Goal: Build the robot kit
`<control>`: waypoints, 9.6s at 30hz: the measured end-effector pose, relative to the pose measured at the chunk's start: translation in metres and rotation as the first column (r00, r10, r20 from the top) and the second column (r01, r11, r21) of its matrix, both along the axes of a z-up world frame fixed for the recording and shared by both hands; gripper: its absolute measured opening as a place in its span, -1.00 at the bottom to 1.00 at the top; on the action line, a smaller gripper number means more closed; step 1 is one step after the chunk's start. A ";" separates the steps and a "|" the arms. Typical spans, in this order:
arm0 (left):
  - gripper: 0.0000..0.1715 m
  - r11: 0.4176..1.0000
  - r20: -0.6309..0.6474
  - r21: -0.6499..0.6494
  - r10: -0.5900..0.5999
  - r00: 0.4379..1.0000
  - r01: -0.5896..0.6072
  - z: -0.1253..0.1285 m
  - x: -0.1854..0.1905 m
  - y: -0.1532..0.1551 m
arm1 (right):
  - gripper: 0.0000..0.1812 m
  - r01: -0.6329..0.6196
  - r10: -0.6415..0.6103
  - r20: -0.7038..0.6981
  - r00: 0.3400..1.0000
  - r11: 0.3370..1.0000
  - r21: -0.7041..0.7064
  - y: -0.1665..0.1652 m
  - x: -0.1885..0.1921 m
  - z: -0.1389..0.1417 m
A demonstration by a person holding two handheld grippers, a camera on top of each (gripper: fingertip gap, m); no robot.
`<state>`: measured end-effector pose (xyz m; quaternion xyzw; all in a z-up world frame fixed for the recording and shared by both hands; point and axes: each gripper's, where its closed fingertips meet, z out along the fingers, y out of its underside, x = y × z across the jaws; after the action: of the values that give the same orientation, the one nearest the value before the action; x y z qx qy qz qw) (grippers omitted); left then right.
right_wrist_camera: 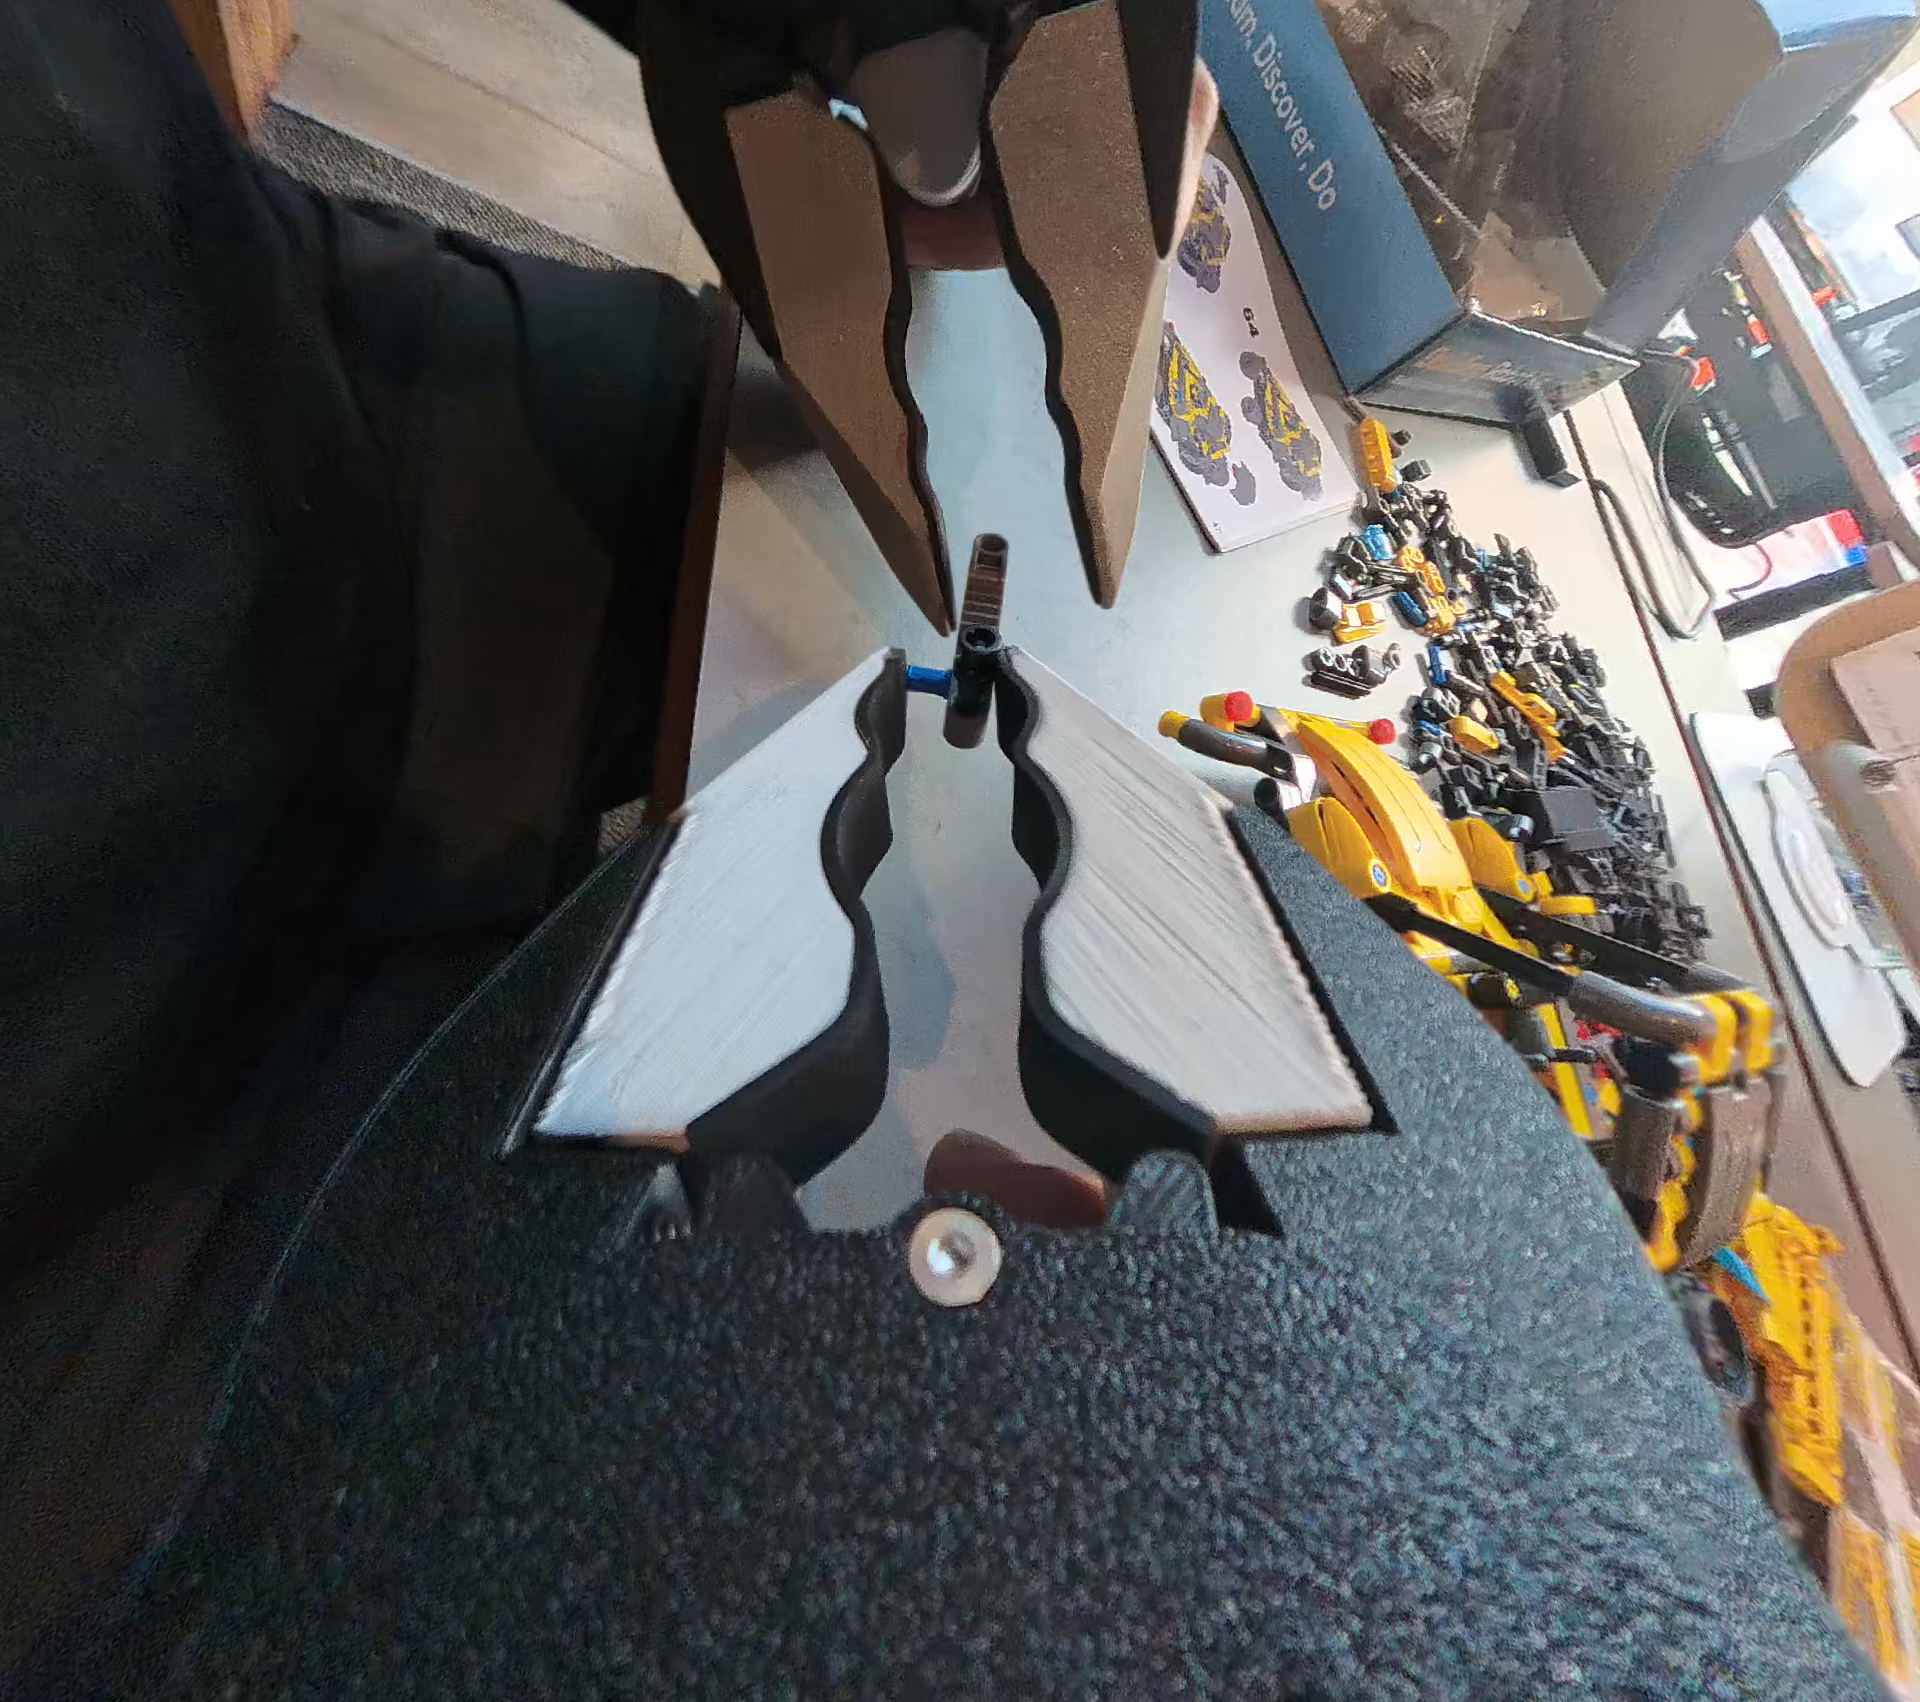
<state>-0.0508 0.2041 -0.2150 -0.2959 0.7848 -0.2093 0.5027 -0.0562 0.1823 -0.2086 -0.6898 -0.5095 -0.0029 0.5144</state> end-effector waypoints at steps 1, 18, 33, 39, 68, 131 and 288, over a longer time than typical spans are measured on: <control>-0.68 1.000 -0.024 -0.022 -0.011 1.000 0.010 -0.002 0.000 -0.001 | -0.81 -0.003 0.003 0.026 1.000 1.000 0.012 0.000 0.000 -0.001; -0.93 0.996 -0.096 0.084 0.009 0.995 -0.001 -0.020 -0.002 0.002 | -0.70 0.068 -0.086 0.187 0.979 0.993 0.100 0.013 0.004 -0.010; -0.93 0.989 -0.028 0.132 0.068 0.997 -0.064 -0.014 0.000 0.017 | -0.81 0.144 -0.145 0.069 0.987 0.989 0.020 0.014 0.021 -0.014; -0.93 0.996 -0.074 0.070 0.058 0.996 -0.053 -0.016 0.000 0.016 | -0.67 0.125 -0.131 0.092 0.987 0.990 0.064 0.016 0.013 -0.013; -0.93 0.997 -0.186 -0.004 0.072 0.980 -0.074 -0.025 -0.008 0.009 | -0.82 0.164 -0.162 0.094 0.982 0.986 -0.015 0.022 0.009 -0.022; -0.93 0.852 0.307 0.458 0.117 0.945 -0.254 0.028 0.006 0.044 | -0.65 0.116 -0.180 -0.501 0.847 0.981 -0.158 0.029 0.002 0.040; -0.89 0.974 0.282 -0.060 0.227 0.932 -0.219 0.043 0.019 0.032 | -0.95 0.232 -0.268 -0.480 0.835 0.963 -0.135 0.041 0.003 0.049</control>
<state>-0.0316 0.2361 -0.1718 -0.3567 0.6619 -0.2024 0.6274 -0.0531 0.2229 -0.1600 -0.7460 -0.2664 0.1243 0.5976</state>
